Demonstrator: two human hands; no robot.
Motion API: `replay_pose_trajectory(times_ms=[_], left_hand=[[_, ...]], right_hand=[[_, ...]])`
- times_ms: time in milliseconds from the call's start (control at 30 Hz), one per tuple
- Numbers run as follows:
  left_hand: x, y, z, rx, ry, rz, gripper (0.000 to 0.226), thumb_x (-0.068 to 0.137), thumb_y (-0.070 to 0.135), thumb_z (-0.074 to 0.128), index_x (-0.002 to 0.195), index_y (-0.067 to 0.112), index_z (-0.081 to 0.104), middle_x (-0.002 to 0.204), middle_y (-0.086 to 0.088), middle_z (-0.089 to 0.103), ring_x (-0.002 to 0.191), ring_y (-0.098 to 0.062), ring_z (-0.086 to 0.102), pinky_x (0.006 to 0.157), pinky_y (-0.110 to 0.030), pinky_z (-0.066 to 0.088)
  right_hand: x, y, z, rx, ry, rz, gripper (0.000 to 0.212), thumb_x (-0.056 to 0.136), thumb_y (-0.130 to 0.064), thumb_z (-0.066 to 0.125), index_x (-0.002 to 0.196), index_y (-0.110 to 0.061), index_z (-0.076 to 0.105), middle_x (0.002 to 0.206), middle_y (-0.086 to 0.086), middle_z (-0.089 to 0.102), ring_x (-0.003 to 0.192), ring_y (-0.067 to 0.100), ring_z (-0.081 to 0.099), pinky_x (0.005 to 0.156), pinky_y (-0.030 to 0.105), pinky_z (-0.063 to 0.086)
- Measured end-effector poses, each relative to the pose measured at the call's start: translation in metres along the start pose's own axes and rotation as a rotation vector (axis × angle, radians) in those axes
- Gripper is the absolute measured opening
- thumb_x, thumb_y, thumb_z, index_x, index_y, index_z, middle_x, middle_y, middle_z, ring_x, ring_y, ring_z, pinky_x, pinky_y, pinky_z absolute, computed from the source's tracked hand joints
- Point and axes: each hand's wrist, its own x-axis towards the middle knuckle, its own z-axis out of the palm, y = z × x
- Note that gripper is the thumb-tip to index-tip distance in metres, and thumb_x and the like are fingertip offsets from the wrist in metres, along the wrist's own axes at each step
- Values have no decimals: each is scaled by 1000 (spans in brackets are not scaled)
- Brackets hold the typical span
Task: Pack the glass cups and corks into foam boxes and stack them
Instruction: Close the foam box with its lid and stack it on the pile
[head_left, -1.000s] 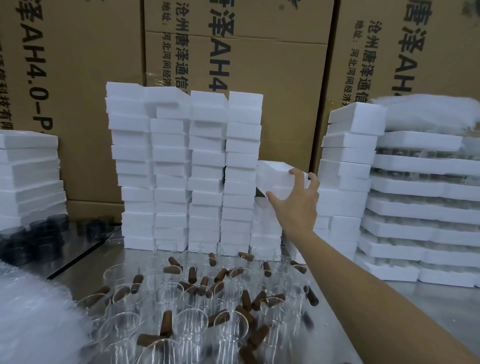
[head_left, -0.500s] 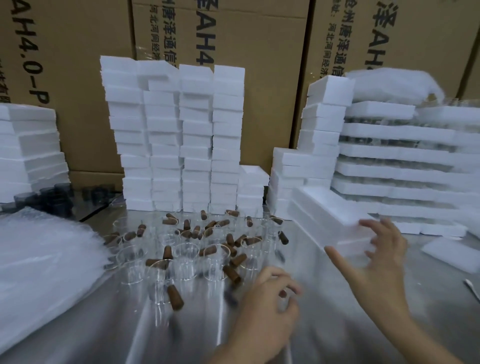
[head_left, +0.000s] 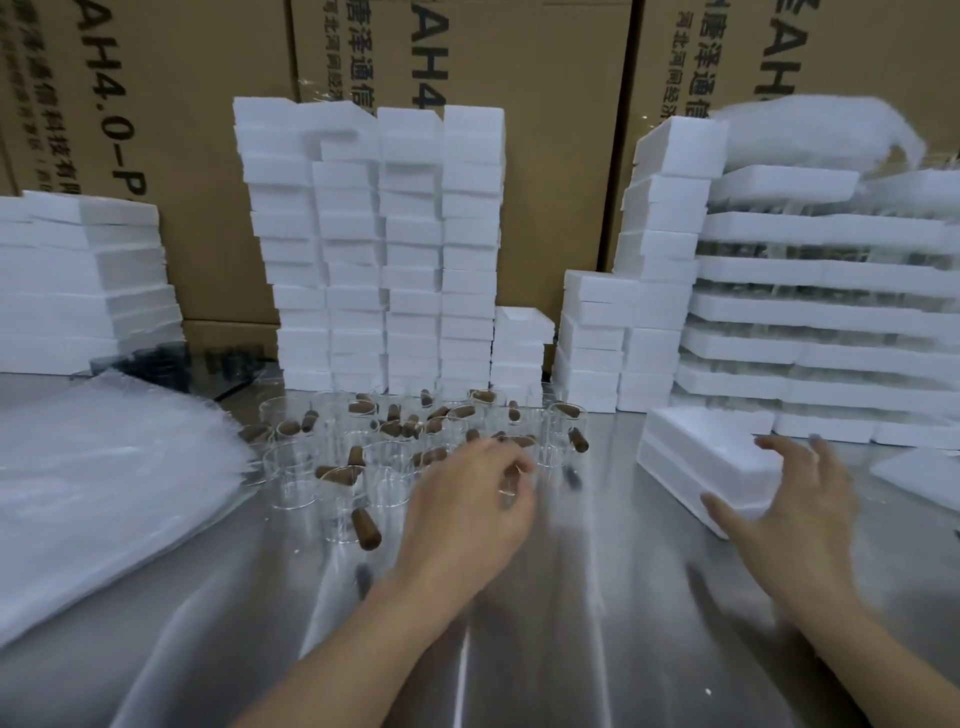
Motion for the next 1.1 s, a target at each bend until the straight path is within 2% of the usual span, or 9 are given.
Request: replay_pose_trajectory(times_ms=[133,233,467,600,667,767,867,967,1100], left_hand=[[28,-33,-41,220,272,-124,14,99,37,62,107,38,74,94,22,69,88,-5,64,80,-36,52],[34,-64,-59,319,320,-262,11,96,33,64,101,35,73,92,16,69,89,-15,65,78,-40,55],[22,-97,-46,488,163,-395,19,97,36,62,113,36,72,120,4,68,117,-24,58,97,-48,49],[22,-98,-48,305,66,-481,11,99,34,63,108,39,68,124,3,66,110,-22,63,81,-41,55],[23,-95,-54,264,15,-513,8,97,39,64,104,42,63,121,4,65,102,-23,66,80,-43,59],[27,-92,-65,238,-42,-548,23,91,50,71,111,44,61,123,3,62,99,-22,64,85,-42,56],[33,-90,-74,258,-192,-576,55,82,55,79,132,44,59,123,2,55,105,-22,60,94,-44,55],[34,-90,-77,329,-342,-581,74,80,43,85,146,43,52,131,-1,54,91,-13,59,80,-36,53],[33,-89,-77,298,-326,-605,76,80,24,86,147,33,53,100,11,55,78,-9,63,56,-27,47]], right_hand=[[-5,-23,2,-1,36,-143,66,79,-23,90,134,-27,54,163,12,32,147,42,33,119,59,29],[-14,-38,11,-27,-23,-186,63,80,-26,88,132,-30,54,162,9,34,143,43,36,113,66,35],[-3,-10,9,-211,-108,-76,75,86,-43,82,152,-28,48,169,11,24,152,42,24,119,66,28],[7,13,3,-194,-147,87,53,90,-48,76,137,-28,62,168,12,26,150,44,26,117,69,28],[10,16,-1,-153,-128,138,44,93,-49,72,131,-27,66,165,12,31,149,45,29,115,69,31],[12,10,-8,-28,-44,118,36,97,-43,69,125,-20,70,159,14,40,145,43,34,117,64,32],[10,-7,-16,158,-17,-35,19,96,-33,74,112,-24,71,156,5,42,146,28,37,115,46,34],[9,-20,-23,289,-196,-179,16,93,-22,76,99,-35,69,152,-15,43,137,6,40,104,37,35],[3,-22,-20,230,-480,-169,19,90,-18,71,87,-37,69,148,-22,44,134,6,42,100,33,39]])
